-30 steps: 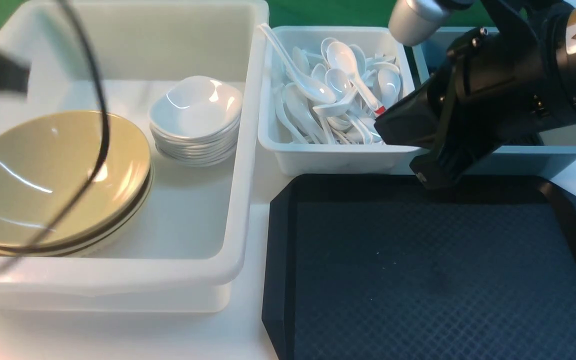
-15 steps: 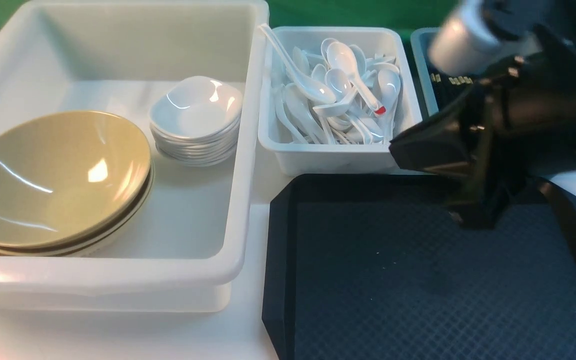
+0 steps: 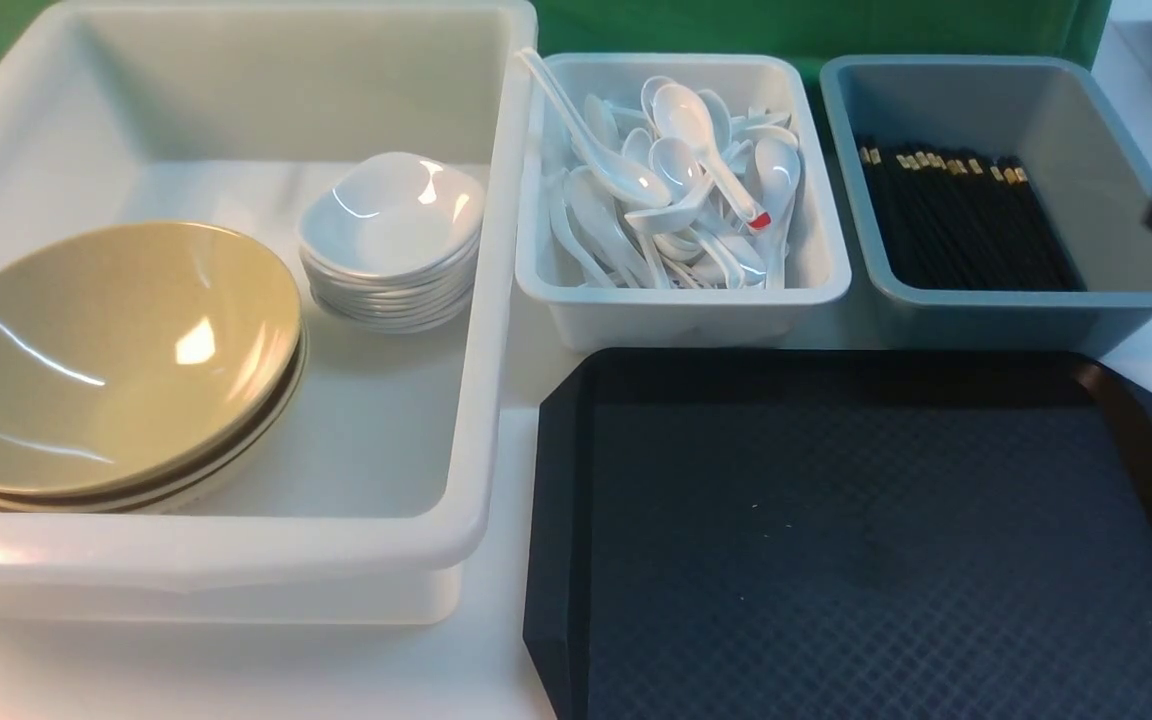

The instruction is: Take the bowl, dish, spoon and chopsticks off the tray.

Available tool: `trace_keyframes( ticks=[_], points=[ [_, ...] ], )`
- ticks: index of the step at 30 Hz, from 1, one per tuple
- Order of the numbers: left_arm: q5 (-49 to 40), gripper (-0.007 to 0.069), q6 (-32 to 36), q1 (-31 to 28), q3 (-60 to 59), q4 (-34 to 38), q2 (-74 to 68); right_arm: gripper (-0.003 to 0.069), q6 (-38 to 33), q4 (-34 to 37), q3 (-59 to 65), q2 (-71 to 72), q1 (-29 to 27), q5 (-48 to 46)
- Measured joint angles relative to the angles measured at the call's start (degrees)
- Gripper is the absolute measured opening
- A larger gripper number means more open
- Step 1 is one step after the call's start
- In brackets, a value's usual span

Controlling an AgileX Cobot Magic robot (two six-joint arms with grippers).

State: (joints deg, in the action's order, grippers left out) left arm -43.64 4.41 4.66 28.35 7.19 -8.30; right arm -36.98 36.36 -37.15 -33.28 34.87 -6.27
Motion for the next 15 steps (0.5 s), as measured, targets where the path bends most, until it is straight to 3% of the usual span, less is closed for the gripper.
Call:
trace_keyframes(
  ticks=[15],
  points=[
    [-2.70, -0.0011, -0.23, 0.00, 0.00, 0.66, 0.00, 0.0065, -0.17, 0.06, 0.78, 2.25, 0.00, -2.65]
  ],
)
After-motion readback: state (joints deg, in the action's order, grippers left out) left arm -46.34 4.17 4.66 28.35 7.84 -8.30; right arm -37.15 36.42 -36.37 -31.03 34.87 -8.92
